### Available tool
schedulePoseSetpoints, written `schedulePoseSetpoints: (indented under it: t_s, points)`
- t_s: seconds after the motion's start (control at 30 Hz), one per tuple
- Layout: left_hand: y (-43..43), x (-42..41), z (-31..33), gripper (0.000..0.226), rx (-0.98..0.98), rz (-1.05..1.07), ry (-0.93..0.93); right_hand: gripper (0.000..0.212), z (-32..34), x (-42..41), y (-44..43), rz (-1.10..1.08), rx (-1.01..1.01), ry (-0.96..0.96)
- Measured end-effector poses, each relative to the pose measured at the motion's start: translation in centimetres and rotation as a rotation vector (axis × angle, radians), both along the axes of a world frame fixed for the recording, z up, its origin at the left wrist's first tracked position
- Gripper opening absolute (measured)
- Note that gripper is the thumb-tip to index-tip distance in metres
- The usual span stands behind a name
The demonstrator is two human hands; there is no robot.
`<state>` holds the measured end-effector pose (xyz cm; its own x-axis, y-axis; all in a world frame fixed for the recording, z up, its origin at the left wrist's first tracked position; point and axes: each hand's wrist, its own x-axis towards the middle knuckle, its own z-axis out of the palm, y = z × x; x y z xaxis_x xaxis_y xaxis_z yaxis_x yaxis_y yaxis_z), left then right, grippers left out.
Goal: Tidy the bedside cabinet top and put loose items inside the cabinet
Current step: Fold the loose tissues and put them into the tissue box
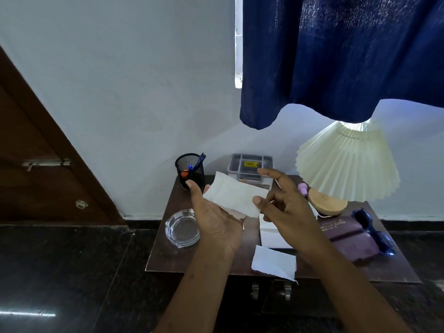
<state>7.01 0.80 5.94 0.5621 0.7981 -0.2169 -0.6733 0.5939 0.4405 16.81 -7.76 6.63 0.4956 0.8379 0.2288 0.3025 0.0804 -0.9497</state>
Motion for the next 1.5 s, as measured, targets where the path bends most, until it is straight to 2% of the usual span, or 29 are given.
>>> schedulePoseSetpoints:
  t_s: [0.17,0.23,0.4,0.6,0.77,0.9,0.93,1.0,1.07,1.13,1.2,1.33,1.5]
  points:
    - [-0.9,0.7,0.0,0.078,-0.069,-0.018,0.050,0.032,0.1,-0.5,0.3,-0.006,0.082,0.072]
    - [-1.2,0.8,0.1,0.084,-0.042,-0.062,0.069,0.031,0.1,-0.7,0.4,-0.027,0.091,0.080]
    - [-1.5,0.7,0.4,0.070,-0.038,-0.115,0.033,0.030,-0.2,-1.0,0.4,-0.057,-0.008,0.018]
    - [-1.0,0.6,0.6,0.048,-0.065,-0.141,0.121,0.022,-0.8,-0.6,0.5,-0.073,-0.115,-0.127]
    - [-0.8,1.0,-0.4,0.042,-0.005,-0.039,0.274,0.029,-1.0,0.1,0.3,0.090,-0.185,-0.114]
    - [0.0,1.0,-1.6,0.035,0.029,0.007,0.426,0.027,-2.3,1.7,0.0,-0.024,-0.222,-0.085]
    - [0.2,1.0,-1.7,0.032,0.008,0.020,0.469,0.025,-3.0,2.1,-0.1,-0.050,-0.314,-0.141]
    - [0.5,1.0,-1.9,0.026,-0.010,0.016,0.503,0.027,-4.6,2.6,-0.4,0.018,-0.642,-0.386]
    - [0.6,1.0,-2.0,0.019,-0.009,-0.017,0.495,0.040,-6.5,2.2,-0.9,0.154,-0.945,-0.618]
    - [0.6,1.0,-2.0,0.013,-0.014,-0.033,0.486,0.059,-8.3,0.8,-1.1,0.242,-1.080,-0.767]
    - [0.7,1.0,-1.9,0.014,-0.008,-0.038,0.510,0.069,-9.8,-0.8,-1.2,0.224,-1.088,-0.907]
    - [0.8,0.9,-1.6,0.018,0.032,-0.081,0.531,0.057,-10.7,-2.5,-0.9,0.089,-0.990,-1.039]
    - [1.3,0.6,-1.5,0.022,0.060,-0.093,0.550,0.024,-10.1,-2.9,-0.5,0.182,-0.964,-0.936]
